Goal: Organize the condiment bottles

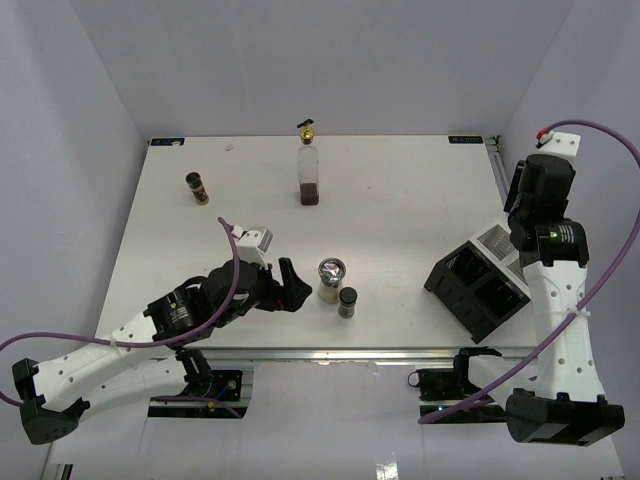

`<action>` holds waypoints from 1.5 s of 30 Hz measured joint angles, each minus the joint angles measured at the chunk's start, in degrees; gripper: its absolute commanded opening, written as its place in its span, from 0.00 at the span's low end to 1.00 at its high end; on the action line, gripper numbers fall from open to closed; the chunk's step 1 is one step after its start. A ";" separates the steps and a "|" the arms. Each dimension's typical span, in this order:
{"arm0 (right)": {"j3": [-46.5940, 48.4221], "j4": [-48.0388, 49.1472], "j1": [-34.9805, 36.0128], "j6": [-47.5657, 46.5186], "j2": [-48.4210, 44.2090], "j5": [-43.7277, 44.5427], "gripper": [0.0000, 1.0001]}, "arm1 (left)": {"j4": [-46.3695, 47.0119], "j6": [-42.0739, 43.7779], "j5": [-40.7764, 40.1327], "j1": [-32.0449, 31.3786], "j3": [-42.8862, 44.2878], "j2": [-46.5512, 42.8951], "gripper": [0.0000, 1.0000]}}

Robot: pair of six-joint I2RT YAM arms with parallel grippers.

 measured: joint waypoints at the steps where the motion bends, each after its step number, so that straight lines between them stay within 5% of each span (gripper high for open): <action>1: -1.33 -0.89 -1.37 0.36 -0.80 0.46 0.08 | -0.45 0.04 0.13 0.00 0.46 0.22 0.98; 17: -11.34 0.79 -16.31 7.22 -4.02 -4.33 0.08 | -3.77 0.52 0.93 0.00 2.05 -0.54 0.98; 35: -20.58 8.20 -18.76 10.88 -7.38 -7.66 0.10 | -3.71 0.46 1.08 0.00 2.14 0.32 0.98; 41: -25.39 12.24 -18.79 11.23 -7.95 -7.29 0.36 | -3.58 0.38 1.12 0.00 2.14 -0.89 0.98; 45: -27.71 13.45 -18.79 11.24 -8.16 -6.69 0.45 | -3.30 0.38 1.09 0.00 2.16 -1.93 0.98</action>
